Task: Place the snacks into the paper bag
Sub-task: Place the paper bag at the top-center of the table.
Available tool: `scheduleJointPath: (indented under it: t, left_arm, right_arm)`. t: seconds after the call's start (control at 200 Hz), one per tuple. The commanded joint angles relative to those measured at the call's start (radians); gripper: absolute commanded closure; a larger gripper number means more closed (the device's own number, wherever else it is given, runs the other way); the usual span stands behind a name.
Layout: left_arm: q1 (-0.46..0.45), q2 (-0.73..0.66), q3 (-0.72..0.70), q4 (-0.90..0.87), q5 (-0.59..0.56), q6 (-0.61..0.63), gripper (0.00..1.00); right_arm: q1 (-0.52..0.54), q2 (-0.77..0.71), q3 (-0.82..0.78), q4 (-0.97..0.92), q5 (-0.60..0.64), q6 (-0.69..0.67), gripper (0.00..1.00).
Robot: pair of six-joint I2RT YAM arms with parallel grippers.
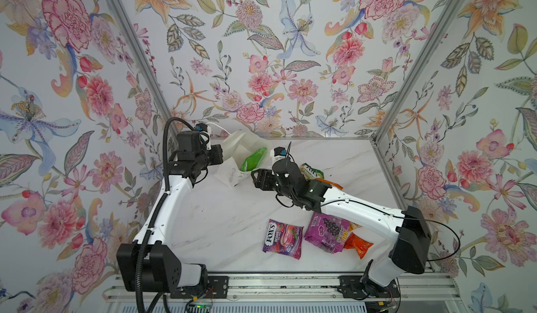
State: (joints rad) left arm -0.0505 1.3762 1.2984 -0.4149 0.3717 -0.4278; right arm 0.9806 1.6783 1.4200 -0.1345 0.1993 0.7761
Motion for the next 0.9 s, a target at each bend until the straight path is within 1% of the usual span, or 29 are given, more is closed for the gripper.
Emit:
scheduleJointPath:
  t: [0.0,0.05,0.16,0.33,0.4,0.47,0.535,0.56,0.661,0.776,0.836,0.896]
  left_arm:
    - [0.009,-0.028,-0.02,0.019,0.03,-0.017,1.0]
    - [0.009,-0.032,-0.022,0.02,0.032,-0.014,1.0]
    - [0.01,-0.04,-0.021,0.016,0.038,-0.012,1.0]
    - [0.009,-0.054,-0.023,0.018,0.046,-0.016,1.0]
    - [0.009,-0.058,-0.022,0.018,0.051,-0.016,1.0]
    - [0.01,-0.062,-0.023,0.017,0.057,-0.017,1.0]
    - [0.01,-0.069,-0.025,0.019,0.06,-0.02,1.0]
    - [0.009,-0.072,-0.027,0.018,0.062,-0.021,1.0]
    - [0.009,-0.079,-0.024,0.001,0.073,-0.017,1.0]
    - [0.009,-0.095,-0.037,-0.012,0.093,-0.017,1.0]
    - [0.009,-0.103,-0.039,-0.023,0.106,-0.019,1.0]
    - [0.009,-0.116,-0.042,-0.036,0.11,-0.021,1.0]
  right_arm:
    - [-0.025,0.061,0.105,-0.085,0.003,0.031,0.31]
    - [-0.035,0.091,0.143,-0.109,0.001,0.028,0.31]
    - [-0.059,0.139,0.192,-0.115,-0.023,0.02,0.38]
    - [-0.079,0.185,0.285,-0.156,-0.024,-0.017,0.37]
    - [-0.086,0.211,0.327,-0.193,-0.03,-0.031,0.39]
    - [-0.093,0.235,0.358,-0.229,-0.039,-0.048,0.47]
    - [-0.099,0.249,0.373,-0.243,-0.056,-0.063,0.6]
    - [-0.102,0.252,0.381,-0.251,-0.058,-0.07,0.68]
    - [-0.099,0.256,0.41,-0.273,-0.053,-0.104,0.84]
    - [-0.099,0.275,0.487,-0.325,-0.06,-0.148,0.95]
    - [-0.105,0.287,0.544,-0.369,-0.069,-0.171,0.98]
    - [-0.11,0.297,0.604,-0.419,-0.081,-0.19,1.0]
